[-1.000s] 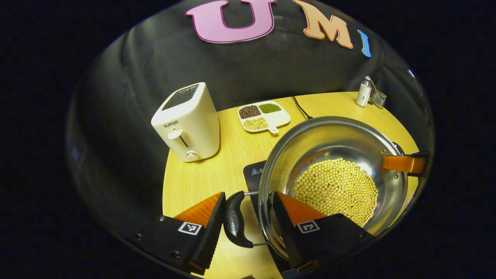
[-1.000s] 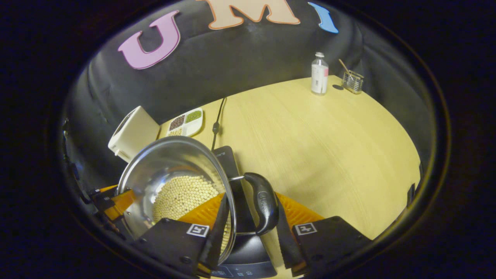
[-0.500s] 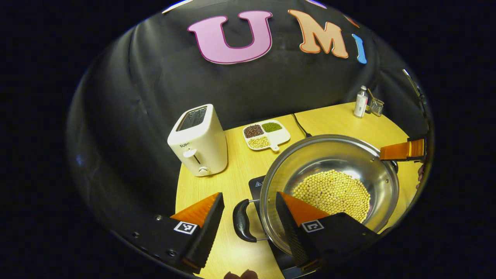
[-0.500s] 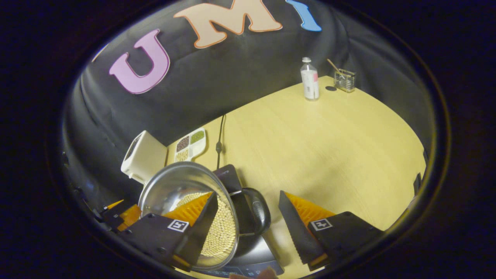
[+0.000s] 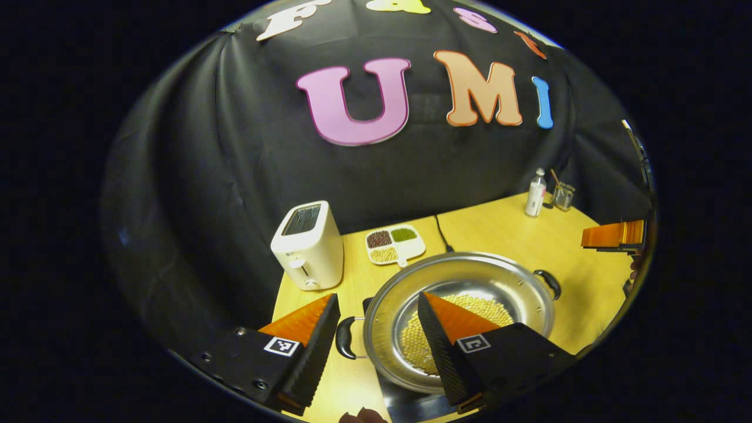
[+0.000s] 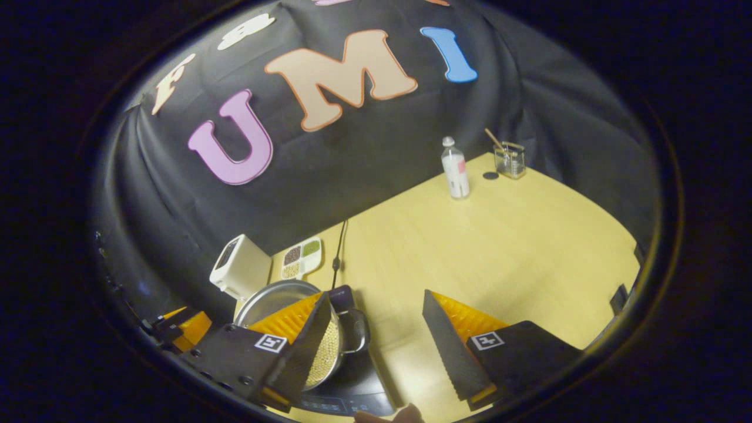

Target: First push the handle of the pot to place it horizontally, then grasp the pot with both hands and set it on the induction cooktop.

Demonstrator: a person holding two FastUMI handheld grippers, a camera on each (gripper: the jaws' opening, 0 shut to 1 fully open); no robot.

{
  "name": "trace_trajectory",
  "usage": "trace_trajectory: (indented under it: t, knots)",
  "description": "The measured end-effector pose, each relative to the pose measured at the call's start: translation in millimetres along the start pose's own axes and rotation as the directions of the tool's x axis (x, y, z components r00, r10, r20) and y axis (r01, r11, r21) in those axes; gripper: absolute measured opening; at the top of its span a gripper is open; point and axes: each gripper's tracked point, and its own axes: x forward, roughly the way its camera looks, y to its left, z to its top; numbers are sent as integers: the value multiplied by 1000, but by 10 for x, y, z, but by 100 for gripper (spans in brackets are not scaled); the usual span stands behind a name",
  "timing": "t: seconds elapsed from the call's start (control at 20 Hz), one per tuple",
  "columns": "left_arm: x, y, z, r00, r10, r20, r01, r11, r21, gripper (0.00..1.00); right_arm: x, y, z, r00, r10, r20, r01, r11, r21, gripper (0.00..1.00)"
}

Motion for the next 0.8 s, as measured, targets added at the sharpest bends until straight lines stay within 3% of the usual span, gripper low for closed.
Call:
trace_trajectory:
  t: [0.2, 0.4, 0.5, 0.7, 0.8]
  knots:
    - [-358, -507, 320, 998, -12, 67, 15, 998, -55, 82, -345, -130, 339, 996, 65, 58, -62, 997, -45, 97]
    - [-730, -1019, 365, 997, -34, 72, 47, 983, -177, 83, -728, -250, 586, 985, 123, 123, -104, 983, -151, 93]
    - [-904, -1081, 406, 997, -9, 81, 24, 983, -180, 82, -923, -235, 712, 975, 161, 156, -130, 973, -189, 93]
    - [-1317, -1063, 815, 975, 65, 211, -37, 990, -136, 81, -1394, -173, 1131, 938, 222, 265, -152, 953, -263, 96]
    - [-1501, -1107, 1008, 964, 66, 259, -33, 991, -128, 81, -1714, -87, 1397, 900, 262, 347, -150, 936, -318, 96]
